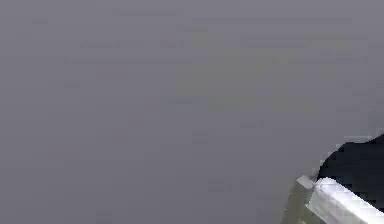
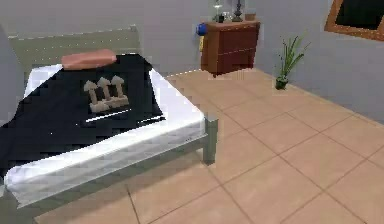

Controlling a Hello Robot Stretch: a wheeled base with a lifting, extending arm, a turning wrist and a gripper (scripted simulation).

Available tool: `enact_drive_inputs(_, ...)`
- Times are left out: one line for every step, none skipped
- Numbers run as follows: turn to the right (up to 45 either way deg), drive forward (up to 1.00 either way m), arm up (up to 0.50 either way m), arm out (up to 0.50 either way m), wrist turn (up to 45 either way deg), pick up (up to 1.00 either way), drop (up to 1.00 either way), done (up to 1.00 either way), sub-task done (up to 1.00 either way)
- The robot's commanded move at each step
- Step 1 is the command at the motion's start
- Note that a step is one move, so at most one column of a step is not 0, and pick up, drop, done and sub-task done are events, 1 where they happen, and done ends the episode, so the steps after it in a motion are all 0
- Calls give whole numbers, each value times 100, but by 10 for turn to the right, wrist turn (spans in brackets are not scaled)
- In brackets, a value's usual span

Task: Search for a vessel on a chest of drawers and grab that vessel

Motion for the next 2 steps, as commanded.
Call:
enact_drive_inputs(450, 0, 0, 0, 0, 0, 0, 0, 0)
enact_drive_inputs(450, 0, 0, 0, 0, 0, 0, 0, 0)
